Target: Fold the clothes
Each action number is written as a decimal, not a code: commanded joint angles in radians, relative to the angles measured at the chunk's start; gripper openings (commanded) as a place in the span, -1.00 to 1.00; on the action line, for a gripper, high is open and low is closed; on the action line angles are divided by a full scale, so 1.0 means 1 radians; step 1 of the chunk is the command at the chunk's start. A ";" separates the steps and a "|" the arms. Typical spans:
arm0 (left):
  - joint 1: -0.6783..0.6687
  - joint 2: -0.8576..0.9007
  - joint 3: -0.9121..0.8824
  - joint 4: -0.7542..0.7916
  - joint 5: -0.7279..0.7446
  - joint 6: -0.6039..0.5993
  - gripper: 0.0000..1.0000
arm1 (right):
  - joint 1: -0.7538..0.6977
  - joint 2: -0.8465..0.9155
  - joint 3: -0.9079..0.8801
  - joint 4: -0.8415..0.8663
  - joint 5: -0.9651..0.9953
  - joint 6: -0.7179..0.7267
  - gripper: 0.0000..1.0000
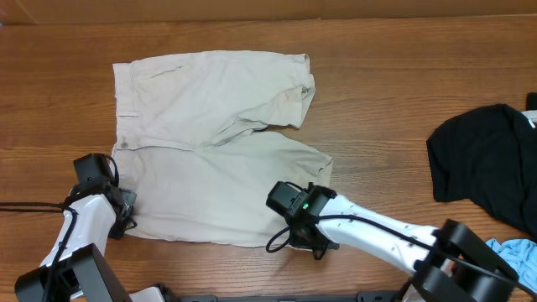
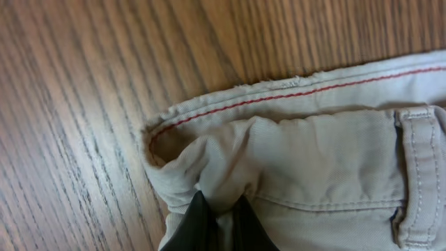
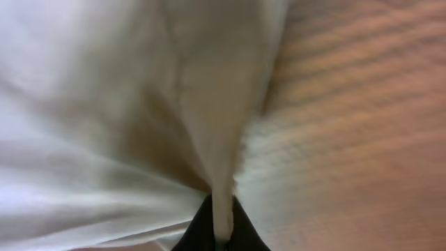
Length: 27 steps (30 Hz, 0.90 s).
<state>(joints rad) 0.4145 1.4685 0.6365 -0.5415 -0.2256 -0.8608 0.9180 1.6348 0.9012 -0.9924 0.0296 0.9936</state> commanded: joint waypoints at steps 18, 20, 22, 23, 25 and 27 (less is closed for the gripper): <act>-0.003 -0.019 0.390 -0.594 0.304 0.412 -0.92 | -0.512 -0.376 0.365 -0.282 -0.055 -0.397 -0.92; -0.003 -0.051 0.433 -0.638 0.313 0.420 -0.92 | -0.539 -0.376 0.386 -0.286 -0.060 -0.422 -0.92; -0.003 -0.090 0.472 -0.674 0.327 0.420 -0.92 | -0.560 -0.376 0.394 -0.286 -0.075 -0.441 -0.92; -0.003 -0.114 0.491 -0.691 0.340 0.420 -0.92 | -0.570 -0.376 0.396 -0.285 -0.084 -0.453 -0.92; -0.003 -0.158 0.522 -0.713 0.370 0.420 -0.92 | -0.583 -0.376 0.396 -0.291 -0.086 -0.458 -0.92; -0.003 -0.205 0.550 -0.733 0.396 0.420 -0.92 | -0.588 -0.376 0.396 -0.298 -0.103 -0.478 -0.92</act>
<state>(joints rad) 0.4110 1.3460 1.1217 -1.2568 0.1604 -0.4774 0.3565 1.2781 1.2690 -1.2789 -0.1005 0.5701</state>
